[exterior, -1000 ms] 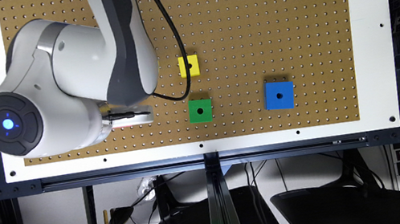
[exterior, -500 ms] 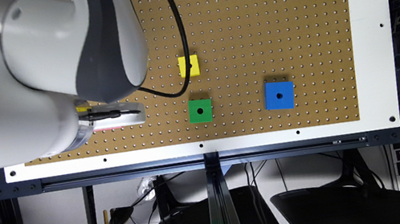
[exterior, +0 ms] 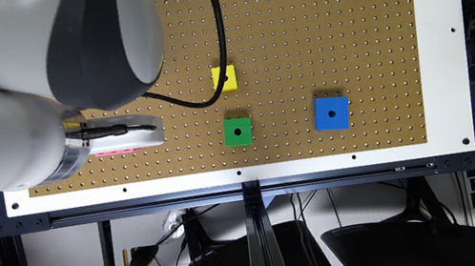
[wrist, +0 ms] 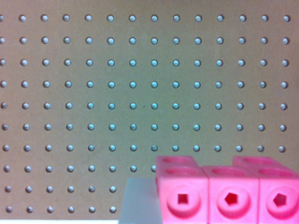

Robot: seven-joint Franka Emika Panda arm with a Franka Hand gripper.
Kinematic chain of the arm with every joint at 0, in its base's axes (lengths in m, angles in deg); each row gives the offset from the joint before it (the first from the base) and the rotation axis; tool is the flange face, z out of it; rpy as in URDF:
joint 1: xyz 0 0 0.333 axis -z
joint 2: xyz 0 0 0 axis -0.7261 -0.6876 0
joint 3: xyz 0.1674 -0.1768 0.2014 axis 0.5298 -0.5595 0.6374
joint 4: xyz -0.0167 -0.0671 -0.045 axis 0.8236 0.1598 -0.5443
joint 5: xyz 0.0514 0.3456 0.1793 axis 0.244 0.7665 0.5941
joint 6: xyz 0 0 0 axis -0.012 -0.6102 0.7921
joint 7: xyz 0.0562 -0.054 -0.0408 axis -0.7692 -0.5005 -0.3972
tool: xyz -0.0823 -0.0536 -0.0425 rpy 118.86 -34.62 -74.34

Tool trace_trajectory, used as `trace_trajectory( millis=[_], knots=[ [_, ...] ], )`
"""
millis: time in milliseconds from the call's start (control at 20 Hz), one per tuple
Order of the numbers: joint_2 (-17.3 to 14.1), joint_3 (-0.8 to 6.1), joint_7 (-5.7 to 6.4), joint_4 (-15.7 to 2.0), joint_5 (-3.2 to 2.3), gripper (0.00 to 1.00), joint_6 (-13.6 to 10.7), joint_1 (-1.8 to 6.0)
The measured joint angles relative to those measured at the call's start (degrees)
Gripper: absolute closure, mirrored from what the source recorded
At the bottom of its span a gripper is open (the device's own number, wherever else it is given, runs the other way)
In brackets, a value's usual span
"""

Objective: Pick up pink block.

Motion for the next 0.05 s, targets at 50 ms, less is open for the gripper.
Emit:
trace_trajectory(
  millis=[50],
  knots=[
    [0.4, 0.0, 0.0, 0.0, 0.0, 1.0, -0.3, 0.0]
  ],
)
